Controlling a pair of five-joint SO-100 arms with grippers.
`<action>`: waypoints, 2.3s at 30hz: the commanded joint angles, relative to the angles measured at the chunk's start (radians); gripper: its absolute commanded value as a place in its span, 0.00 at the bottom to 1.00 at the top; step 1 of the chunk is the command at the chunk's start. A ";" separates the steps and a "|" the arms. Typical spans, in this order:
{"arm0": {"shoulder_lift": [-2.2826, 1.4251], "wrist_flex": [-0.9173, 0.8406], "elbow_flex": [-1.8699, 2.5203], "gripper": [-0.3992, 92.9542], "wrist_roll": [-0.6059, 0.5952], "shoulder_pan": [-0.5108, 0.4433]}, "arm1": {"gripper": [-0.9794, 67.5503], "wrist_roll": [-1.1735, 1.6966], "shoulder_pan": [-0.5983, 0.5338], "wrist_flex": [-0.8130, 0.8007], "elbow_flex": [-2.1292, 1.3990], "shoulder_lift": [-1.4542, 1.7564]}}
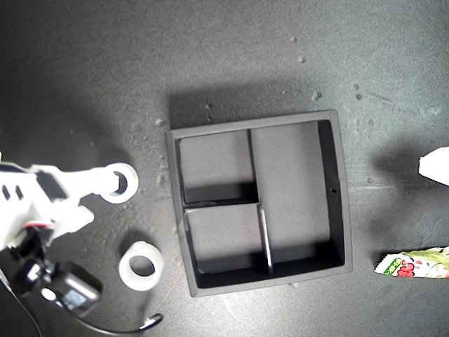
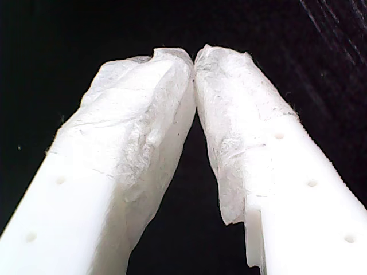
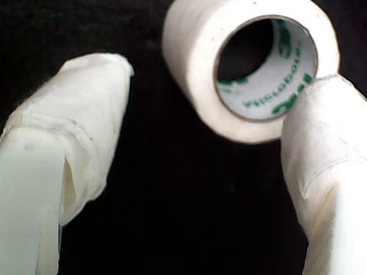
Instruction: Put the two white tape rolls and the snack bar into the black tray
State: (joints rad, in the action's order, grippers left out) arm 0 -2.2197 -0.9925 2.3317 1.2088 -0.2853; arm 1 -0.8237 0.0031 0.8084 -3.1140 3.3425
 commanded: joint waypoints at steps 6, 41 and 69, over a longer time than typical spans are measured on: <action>0.067 0.043 -0.063 0.21 0.029 -0.018 | 0.01 -0.005 0.014 0.020 -0.011 0.006; 0.337 0.100 -0.190 0.01 0.051 0.135 | 0.01 0.173 -0.078 -0.221 0.141 0.006; 0.291 -0.127 -0.606 0.01 -0.080 0.166 | 0.01 0.041 0.126 -0.373 0.425 -0.014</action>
State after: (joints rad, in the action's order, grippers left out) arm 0 -1.9236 -1.1167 1.7886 1.1413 -0.1319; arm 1 -0.7424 0.0890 0.4863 -2.6860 3.3364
